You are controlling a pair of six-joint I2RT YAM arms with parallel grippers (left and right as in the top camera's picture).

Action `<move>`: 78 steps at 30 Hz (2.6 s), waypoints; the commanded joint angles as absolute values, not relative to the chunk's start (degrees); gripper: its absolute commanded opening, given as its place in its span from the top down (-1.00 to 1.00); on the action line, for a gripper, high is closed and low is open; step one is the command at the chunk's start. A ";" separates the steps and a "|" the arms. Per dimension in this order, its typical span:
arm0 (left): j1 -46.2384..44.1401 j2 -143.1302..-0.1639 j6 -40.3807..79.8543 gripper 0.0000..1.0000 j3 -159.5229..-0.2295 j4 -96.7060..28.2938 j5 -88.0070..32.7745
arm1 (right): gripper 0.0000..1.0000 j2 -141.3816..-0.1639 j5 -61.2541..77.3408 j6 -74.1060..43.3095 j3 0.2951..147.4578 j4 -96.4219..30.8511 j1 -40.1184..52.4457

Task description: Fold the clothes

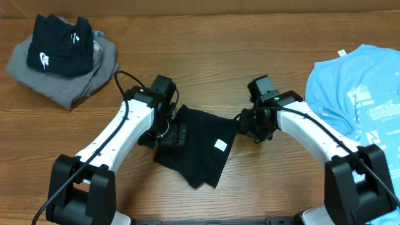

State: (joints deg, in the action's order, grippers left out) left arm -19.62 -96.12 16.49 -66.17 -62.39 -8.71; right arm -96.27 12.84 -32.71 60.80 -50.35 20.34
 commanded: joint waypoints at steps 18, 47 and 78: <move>-13.65 -108.38 -4.23 -0.97 -61.28 -48.73 -31.53 | 0.00 -90.04 19.53 -35.64 58.19 -50.48 26.28; 1.30 -113.99 -16.21 0.92 -95.31 -65.56 -46.30 | 0.14 -81.25 20.47 -35.18 68.75 -58.92 21.69; 39.86 -118.32 4.29 -1.00 -114.08 -45.78 -39.81 | 0.12 -78.70 20.64 -37.78 68.84 -66.24 21.67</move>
